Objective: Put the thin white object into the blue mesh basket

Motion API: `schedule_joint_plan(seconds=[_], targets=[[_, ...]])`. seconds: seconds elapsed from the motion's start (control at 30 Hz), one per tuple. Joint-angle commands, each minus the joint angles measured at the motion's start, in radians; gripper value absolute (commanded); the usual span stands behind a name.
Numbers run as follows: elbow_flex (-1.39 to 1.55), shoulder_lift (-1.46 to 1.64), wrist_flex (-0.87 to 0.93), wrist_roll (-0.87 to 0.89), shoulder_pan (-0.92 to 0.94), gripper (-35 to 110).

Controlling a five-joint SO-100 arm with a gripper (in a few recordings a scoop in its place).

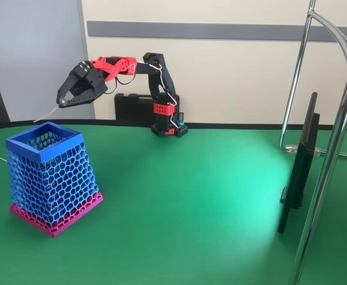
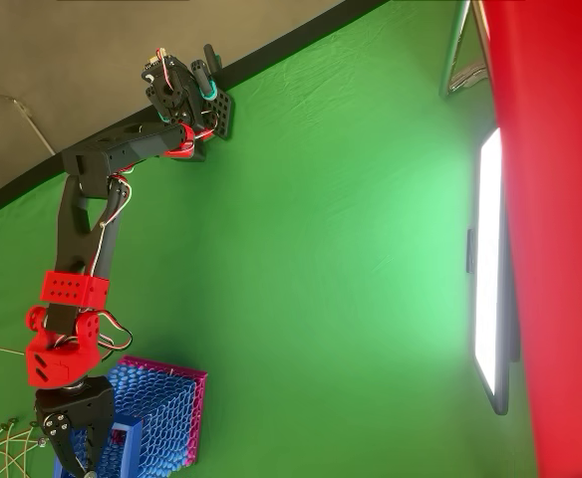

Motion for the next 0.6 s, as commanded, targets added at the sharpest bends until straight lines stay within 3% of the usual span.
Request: schedule_joint_plan(seconds=[0.0,0.27,0.57], targets=[[-0.064,0.003,-0.003,-0.012,-0.037,4],[-0.219,-0.083,0.049,-0.002,-0.12,4],[-0.064,-0.015,-0.044,0.067,-0.069,4]])
